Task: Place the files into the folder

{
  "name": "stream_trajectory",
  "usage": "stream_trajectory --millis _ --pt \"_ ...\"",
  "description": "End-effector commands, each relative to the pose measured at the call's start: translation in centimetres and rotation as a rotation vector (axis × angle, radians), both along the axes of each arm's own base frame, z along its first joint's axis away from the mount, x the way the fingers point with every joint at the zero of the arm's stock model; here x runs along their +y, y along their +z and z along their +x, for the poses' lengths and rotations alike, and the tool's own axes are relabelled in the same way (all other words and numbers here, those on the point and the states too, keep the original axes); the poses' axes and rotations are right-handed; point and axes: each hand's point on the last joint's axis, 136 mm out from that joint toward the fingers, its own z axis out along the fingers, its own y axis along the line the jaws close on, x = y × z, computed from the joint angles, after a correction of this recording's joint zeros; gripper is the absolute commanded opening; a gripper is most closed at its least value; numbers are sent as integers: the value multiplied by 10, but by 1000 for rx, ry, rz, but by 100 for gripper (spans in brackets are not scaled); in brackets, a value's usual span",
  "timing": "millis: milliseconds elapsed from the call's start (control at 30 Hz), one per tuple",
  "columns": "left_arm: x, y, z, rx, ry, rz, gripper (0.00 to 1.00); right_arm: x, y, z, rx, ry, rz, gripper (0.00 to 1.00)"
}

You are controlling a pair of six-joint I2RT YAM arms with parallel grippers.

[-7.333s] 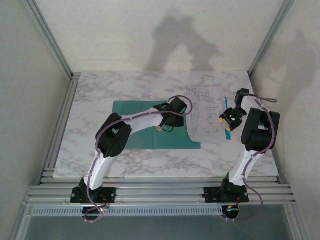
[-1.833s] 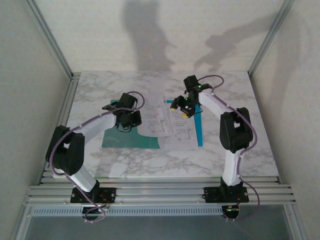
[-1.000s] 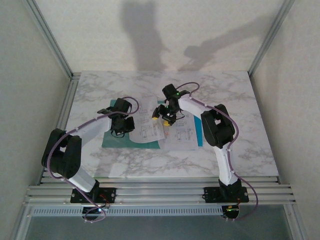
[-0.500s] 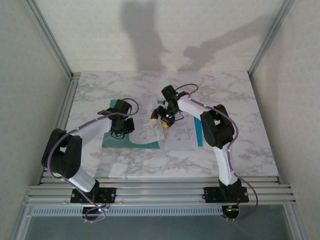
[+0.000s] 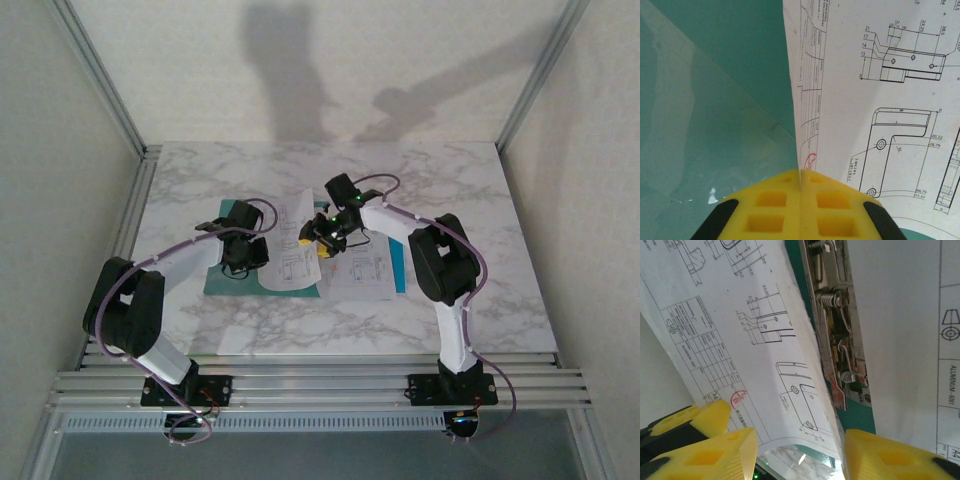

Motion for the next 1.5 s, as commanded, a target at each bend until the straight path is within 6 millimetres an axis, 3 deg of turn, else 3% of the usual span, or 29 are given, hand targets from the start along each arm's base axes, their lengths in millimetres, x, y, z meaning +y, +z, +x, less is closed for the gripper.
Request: stream_trajectory --millis 0,600,800,867,1000,1067,1167,1233,1267,1467 --pt "5 -5 -3 15 14 13 0 3 1 -8 -13 38 -6 48" --pt "7 -7 -5 15 16 21 0 -1 -30 -5 -63 126 -185 25" --pt "7 -7 -4 11 20 20 0 -7 -34 -6 -81 144 -235 7" --pt "7 -6 -3 8 25 16 0 -11 -32 -3 -107 143 -254 0" --pt "8 -4 -1 4 42 5 0 -19 -19 5 -196 151 -287 0" --pt "11 0 2 -7 63 0 7 -22 -10 10 -248 161 -301 0" --pt "20 9 6 -29 109 -11 26 -27 3 17 -322 177 -324 0" --pt "32 15 9 -45 157 -17 38 -30 12 22 -379 182 -340 0" --pt "38 17 9 -50 183 -20 39 -32 16 25 -404 180 -346 0" --pt "96 6 -4 4 406 -62 35 -36 49 46 -591 177 -366 0"
